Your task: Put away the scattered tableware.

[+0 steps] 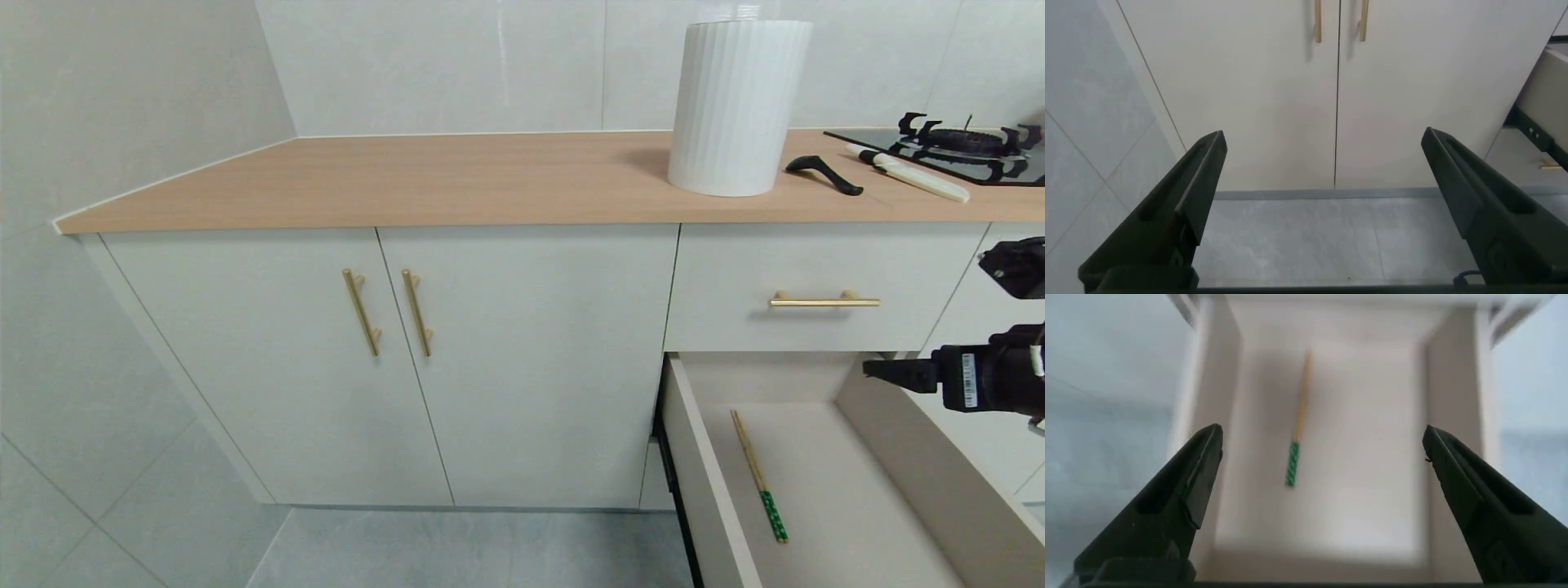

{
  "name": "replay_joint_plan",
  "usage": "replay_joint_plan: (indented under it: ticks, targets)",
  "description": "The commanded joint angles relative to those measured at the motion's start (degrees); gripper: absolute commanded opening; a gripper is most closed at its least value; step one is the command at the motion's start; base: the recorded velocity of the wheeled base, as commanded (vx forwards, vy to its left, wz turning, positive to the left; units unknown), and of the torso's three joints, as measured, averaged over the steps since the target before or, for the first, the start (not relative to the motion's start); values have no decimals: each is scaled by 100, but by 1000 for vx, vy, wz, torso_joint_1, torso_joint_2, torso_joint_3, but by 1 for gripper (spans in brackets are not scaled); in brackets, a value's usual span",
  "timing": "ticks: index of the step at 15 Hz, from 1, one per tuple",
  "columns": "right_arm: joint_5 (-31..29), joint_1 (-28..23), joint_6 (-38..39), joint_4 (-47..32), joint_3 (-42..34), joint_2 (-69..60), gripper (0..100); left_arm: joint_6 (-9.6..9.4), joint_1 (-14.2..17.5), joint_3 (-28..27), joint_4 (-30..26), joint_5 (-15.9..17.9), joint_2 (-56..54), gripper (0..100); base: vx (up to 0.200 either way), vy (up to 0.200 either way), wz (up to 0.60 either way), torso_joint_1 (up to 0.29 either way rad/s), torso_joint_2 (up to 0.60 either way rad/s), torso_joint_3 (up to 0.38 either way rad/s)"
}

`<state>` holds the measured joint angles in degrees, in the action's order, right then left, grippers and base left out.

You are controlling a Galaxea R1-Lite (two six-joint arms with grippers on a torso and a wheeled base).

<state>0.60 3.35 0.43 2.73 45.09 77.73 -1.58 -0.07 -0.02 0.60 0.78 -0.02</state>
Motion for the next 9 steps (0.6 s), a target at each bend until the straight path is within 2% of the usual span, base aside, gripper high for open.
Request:
replay_joint_plan:
  ticks: [1,3,6,9]
  targets:
    - [72,-89,-51,8,-9,-522,100,0,-1,2,2,1,2,100,0,0,0,0,0,0]
    - [81,-89,-139,8,-27,-671,100,0,-1,2,2,1,2,100,0,0,0,4,-84,-77]
    - [81,-98,-148,8,-27,-733,100,0,-1,-6,2,1,2,100,0,0,0,27,-203,-308]
    - [90,-107,-157,8,-27,-733,100,0,-1,2,2,1,2,100,0,0,0,71,-525,-347]
